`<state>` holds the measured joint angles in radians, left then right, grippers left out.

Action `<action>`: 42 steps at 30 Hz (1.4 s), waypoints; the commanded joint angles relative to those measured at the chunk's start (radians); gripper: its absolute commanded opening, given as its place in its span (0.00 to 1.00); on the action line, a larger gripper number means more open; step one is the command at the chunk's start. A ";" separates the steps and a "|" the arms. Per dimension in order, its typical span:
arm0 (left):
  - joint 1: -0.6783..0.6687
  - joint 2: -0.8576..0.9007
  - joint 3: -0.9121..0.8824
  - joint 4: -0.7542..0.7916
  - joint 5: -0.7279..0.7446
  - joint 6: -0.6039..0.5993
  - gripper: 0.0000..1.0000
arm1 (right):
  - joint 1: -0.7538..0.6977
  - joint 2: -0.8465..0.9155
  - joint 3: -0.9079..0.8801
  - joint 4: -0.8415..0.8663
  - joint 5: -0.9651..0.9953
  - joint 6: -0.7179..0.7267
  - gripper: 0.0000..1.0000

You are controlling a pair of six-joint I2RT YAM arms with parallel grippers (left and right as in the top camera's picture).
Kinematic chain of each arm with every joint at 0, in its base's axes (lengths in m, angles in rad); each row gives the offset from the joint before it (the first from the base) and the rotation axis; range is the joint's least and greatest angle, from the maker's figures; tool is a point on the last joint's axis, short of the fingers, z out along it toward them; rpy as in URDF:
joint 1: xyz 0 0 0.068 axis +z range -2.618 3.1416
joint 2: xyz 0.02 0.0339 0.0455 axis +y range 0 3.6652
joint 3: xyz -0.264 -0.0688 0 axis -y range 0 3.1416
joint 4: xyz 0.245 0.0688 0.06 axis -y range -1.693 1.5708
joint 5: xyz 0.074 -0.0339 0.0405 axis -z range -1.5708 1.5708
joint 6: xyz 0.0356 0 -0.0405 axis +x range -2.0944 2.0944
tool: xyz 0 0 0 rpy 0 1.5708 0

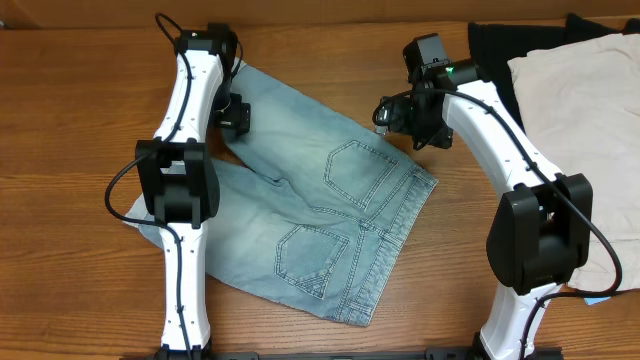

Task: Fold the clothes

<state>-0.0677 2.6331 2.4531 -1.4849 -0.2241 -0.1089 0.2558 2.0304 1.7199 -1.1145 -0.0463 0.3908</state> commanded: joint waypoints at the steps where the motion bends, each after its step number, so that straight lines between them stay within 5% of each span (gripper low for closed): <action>1: 0.009 0.012 0.103 -0.087 -0.020 0.000 1.00 | -0.015 0.008 0.002 -0.074 -0.016 0.035 1.00; 7: 0.008 -0.031 0.521 -0.205 0.076 -0.003 1.00 | -0.022 0.008 -0.108 -0.134 -0.015 0.051 1.00; 15: 0.005 -0.142 0.670 -0.204 0.204 0.035 1.00 | -0.022 0.008 -0.278 -0.012 -0.008 0.086 0.85; 20: -0.006 -0.143 0.676 -0.204 0.225 0.061 1.00 | -0.021 0.008 -0.383 0.140 -0.007 0.105 0.55; 23: -0.018 -0.143 0.676 -0.204 0.224 0.072 1.00 | -0.021 0.009 -0.439 0.263 0.001 0.104 0.23; 27: -0.024 -0.143 0.676 -0.203 0.221 0.082 1.00 | -0.023 0.009 -0.446 0.481 0.125 0.097 0.04; 34: -0.024 -0.140 0.632 -0.176 0.221 0.111 1.00 | -0.031 0.009 -0.446 0.838 0.301 -0.025 0.04; 39: -0.024 -0.140 0.496 -0.123 0.221 0.114 1.00 | -0.091 0.008 -0.387 0.831 0.191 -0.033 0.04; 41: -0.023 -0.140 0.427 -0.095 0.220 0.140 1.00 | -0.107 0.002 -0.319 0.743 0.119 -0.068 0.21; 42: -0.019 -0.140 0.381 -0.079 0.205 0.148 1.00 | -0.114 -0.007 -0.257 0.659 0.063 -0.099 0.51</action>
<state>-0.0856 2.5072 2.9120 -1.5852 -0.0177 -0.0067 0.1642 2.0350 1.3354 -0.3714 0.1127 0.3550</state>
